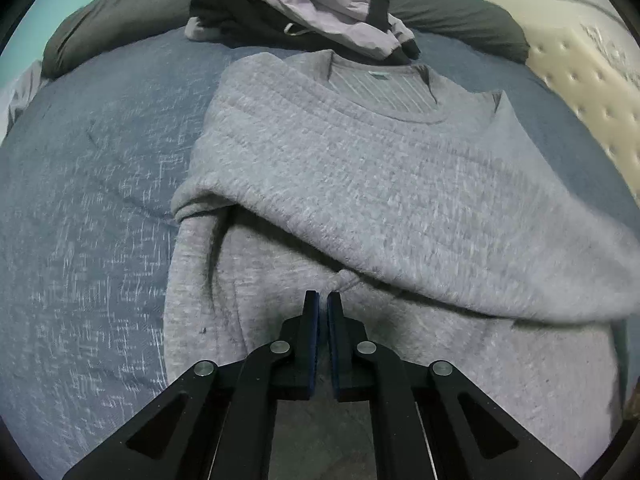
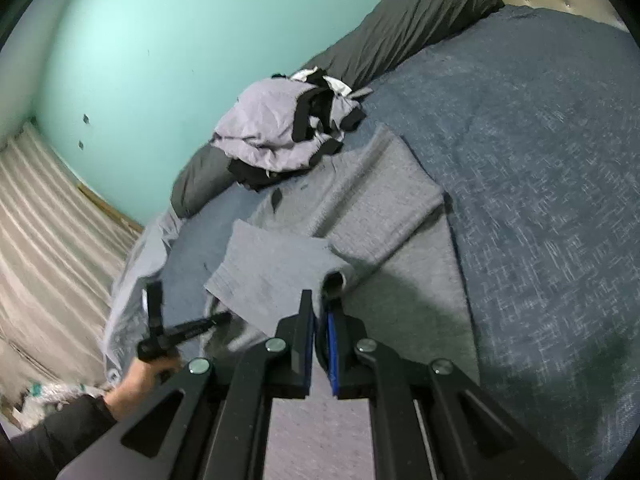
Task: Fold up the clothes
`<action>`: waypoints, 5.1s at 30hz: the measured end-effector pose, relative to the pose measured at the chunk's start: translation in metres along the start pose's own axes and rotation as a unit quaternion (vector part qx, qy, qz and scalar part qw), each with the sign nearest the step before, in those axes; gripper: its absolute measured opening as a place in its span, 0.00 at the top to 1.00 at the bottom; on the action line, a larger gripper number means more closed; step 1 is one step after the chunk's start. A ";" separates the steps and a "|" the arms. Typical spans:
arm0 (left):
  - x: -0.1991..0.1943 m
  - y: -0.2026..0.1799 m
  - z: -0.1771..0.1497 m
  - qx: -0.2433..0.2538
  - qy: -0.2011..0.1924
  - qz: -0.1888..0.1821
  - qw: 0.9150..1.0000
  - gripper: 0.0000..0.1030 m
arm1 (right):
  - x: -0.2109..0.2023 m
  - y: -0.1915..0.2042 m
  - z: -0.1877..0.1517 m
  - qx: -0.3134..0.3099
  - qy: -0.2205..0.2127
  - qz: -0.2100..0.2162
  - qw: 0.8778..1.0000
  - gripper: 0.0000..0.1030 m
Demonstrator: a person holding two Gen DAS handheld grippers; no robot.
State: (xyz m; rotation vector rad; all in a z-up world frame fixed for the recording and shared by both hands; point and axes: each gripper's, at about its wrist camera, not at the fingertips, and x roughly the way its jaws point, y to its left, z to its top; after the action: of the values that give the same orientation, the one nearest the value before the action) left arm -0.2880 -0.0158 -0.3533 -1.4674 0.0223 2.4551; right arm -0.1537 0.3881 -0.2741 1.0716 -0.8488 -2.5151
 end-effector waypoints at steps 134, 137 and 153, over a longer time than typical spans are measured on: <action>-0.011 0.037 -0.015 -0.011 -0.060 -0.114 0.992 0.97 | 0.289 0.070 0.148 -0.230 0.179 -0.186 0.938 0.66; -0.011 0.038 -0.015 -0.013 -0.060 -0.116 0.991 0.97 | 0.299 0.076 0.138 -0.221 0.224 -0.170 0.934 0.63; -0.012 0.039 -0.015 -0.014 -0.057 -0.121 0.991 0.97 | 0.316 0.061 0.128 -0.126 0.255 -0.160 0.945 0.96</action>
State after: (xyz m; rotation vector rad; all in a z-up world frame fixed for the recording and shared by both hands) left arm -0.2794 -0.0586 -0.3553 -1.2544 -0.2021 2.3436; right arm -0.4621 0.2462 -0.3441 1.7649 -0.2154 -2.3073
